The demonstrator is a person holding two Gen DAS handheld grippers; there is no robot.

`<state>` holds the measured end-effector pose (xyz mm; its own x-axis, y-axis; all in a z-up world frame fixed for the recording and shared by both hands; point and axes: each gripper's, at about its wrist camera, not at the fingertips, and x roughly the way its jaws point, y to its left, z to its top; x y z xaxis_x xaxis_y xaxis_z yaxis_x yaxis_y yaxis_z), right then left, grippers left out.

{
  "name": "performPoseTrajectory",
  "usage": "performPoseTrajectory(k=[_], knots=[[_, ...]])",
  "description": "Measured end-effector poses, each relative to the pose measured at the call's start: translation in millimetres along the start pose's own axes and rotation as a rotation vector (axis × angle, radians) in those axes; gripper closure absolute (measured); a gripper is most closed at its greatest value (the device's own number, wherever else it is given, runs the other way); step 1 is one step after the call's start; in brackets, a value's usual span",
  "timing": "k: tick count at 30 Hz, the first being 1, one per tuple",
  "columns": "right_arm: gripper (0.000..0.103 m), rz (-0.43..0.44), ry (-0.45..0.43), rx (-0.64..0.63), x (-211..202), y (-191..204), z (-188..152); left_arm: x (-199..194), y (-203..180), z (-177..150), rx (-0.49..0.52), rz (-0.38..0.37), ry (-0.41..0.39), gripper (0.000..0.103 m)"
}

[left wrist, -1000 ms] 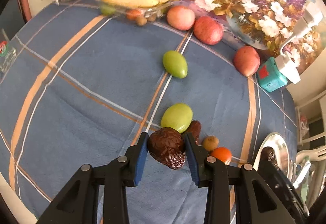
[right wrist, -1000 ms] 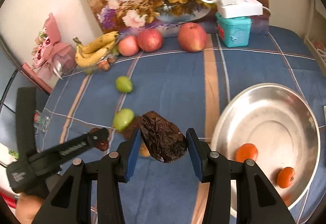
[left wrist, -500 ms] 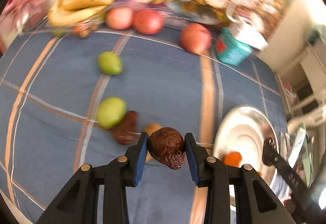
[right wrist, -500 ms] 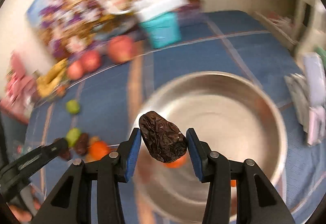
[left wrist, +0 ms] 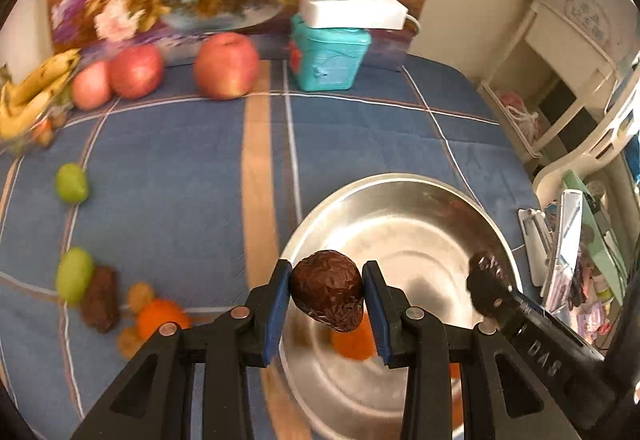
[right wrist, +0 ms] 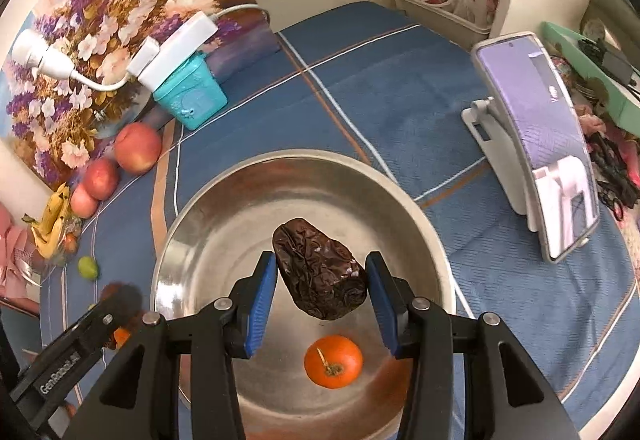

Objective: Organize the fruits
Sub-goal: 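Carry both held dates over the steel bowl, then open the left tool to drop its date while the right tool releases its date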

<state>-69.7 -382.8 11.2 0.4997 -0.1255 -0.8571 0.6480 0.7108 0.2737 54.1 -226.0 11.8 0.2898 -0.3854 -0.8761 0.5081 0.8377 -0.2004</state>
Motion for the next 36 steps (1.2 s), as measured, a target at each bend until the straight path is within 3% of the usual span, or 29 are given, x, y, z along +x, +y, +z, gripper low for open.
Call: performPoseTrajectory(k=[8, 22, 26, 30, 36], knots=[[0.056, -0.024, 0.04, -0.026, 14.8, 5.2, 2.2, 20.9, -11.0, -0.4, 0.018, -0.013, 0.026, 0.064], [0.055, -0.046, 0.057, -0.038, 17.7, 8.9, 2.7, 15.8, -7.6, 0.4, -0.002, -0.039, 0.032, 0.062], [0.055, -0.053, 0.057, -0.049, 17.5, 11.5, 3.1, 11.9, -2.3, 1.1, -0.018, -0.047, 0.039, 0.055], [0.046, -0.058, 0.058, -0.045, 16.7, 10.2, 3.7, 6.9, 5.5, 0.8, -0.043, -0.042, 0.042, 0.049], [0.041, -0.074, 0.059, -0.062, 12.1, 12.7, 2.3, -7.4, 29.2, -0.3, -0.109, -0.022, 0.035, 0.035]])
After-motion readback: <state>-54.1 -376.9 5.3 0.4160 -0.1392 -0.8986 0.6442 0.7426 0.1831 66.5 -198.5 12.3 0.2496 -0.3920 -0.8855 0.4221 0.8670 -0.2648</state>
